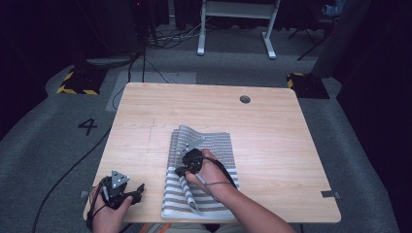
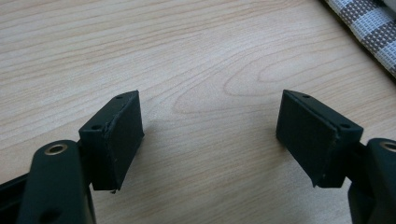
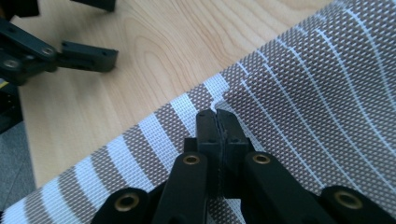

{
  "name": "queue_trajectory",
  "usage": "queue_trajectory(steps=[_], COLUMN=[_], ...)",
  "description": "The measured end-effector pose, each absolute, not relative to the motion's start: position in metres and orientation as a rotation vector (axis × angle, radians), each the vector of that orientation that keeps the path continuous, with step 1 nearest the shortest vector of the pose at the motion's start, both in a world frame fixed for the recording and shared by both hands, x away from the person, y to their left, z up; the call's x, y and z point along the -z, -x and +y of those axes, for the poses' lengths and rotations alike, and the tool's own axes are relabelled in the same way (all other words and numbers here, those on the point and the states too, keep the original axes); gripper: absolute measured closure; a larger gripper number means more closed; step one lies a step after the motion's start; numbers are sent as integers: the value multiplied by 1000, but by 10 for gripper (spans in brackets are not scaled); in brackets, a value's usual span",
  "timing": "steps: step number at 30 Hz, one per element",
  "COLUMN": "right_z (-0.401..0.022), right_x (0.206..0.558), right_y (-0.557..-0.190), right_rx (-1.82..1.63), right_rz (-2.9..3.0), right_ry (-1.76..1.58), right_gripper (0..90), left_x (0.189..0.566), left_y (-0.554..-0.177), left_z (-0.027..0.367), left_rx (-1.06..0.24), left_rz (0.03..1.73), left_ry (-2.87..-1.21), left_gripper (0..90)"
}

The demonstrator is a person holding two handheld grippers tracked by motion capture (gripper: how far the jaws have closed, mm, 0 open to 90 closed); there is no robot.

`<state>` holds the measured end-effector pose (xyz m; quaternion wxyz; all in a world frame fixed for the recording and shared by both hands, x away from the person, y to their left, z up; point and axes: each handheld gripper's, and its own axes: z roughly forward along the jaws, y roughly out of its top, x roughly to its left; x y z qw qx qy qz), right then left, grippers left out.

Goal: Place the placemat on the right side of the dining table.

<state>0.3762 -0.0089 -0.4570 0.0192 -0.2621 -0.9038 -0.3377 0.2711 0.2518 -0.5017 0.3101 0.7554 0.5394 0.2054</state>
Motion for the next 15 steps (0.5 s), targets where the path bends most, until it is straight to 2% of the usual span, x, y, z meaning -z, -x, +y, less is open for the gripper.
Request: queue_trajectory(steps=[15], right_z=[-55], right_x=[400], right_y=[-364], right_rx=[1266], right_rz=[-2816], right_ry=[779], right_gripper=[900], left_x=[503], left_y=[-280], left_z=[254], left_rx=[-539], left_rz=[1425], left_ry=[-1974], left_gripper=[225])
